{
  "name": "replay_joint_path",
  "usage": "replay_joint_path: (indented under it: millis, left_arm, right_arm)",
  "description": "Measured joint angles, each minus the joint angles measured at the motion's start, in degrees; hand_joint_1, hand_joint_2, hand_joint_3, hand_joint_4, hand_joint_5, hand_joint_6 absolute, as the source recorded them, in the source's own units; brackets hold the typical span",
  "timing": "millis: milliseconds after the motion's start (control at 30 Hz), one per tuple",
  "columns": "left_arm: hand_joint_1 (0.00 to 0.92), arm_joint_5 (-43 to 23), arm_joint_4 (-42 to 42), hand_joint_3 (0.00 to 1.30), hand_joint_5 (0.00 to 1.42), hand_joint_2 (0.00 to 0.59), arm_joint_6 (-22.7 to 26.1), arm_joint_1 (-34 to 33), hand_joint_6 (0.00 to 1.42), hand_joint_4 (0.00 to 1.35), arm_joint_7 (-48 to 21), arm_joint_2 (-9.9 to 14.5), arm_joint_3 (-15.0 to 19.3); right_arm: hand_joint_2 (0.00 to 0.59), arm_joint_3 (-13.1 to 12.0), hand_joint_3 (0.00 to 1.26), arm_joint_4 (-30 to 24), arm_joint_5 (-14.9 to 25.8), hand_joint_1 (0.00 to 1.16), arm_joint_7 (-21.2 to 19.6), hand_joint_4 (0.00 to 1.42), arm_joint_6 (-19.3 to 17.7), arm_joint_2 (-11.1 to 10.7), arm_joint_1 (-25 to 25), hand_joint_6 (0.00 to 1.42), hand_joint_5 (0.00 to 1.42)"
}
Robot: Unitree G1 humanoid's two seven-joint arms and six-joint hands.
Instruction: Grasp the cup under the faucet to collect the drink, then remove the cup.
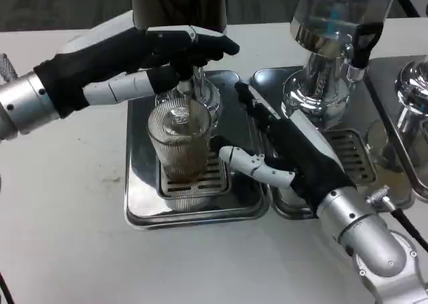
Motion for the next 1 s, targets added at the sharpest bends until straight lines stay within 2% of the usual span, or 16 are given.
replay_joint_path:
  millis: [533,1000]
  left_arm:
    - [0.000,0.04,-1.87,0.26,0.17,0.052,-0.85,1.47,0.20,0.16,1.70,0.76,-0.95]
    - [0.000,0.03,-3.31,0.26,0.17,0.056,-0.84,2.22,0.20,0.16,2.08,1.34,-1.03]
  right_arm:
    - [0.245,-0.01,0.00,3.11,0.89,0.52,0.00,0.00,0.03,0.09,-2.73,0.00,0.00]
    - [0.245,-0.01,0.00,8.54,2.08,0.52,-0.01,0.00,-1.00,1.07,-5.43,0.00,0.00]
